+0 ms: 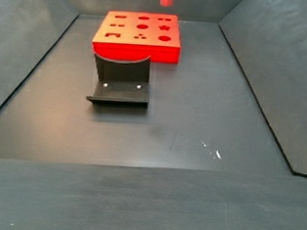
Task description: Insert the hexagon object.
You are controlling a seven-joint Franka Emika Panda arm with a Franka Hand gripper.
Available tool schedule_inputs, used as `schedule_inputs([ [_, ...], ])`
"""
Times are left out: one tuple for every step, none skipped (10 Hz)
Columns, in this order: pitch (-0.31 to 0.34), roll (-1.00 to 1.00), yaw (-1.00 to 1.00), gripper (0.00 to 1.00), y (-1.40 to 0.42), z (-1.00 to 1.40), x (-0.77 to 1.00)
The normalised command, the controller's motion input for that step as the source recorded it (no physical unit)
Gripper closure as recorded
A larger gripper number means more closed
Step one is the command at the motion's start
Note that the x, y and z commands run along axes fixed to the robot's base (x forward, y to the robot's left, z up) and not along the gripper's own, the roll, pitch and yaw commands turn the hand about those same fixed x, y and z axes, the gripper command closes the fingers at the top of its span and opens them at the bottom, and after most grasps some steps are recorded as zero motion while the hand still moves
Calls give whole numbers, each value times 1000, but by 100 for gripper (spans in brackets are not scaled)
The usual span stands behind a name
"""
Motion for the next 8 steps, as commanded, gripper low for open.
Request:
schedule_inputs([
  [0,0,-546,100,506,-397,129],
  [0,3,-517,100,526,-391,126],
  [0,0,-466,100,540,-329,83],
  [-171,154,0,100,-154,-446,-57],
  [-181,44,74,100,-189,-329,-34],
  [-177,0,57,100,-154,-329,0],
  [-107,20,0,100,0,-237,83],
  [-66,14,0,100,60,-194,83],
])
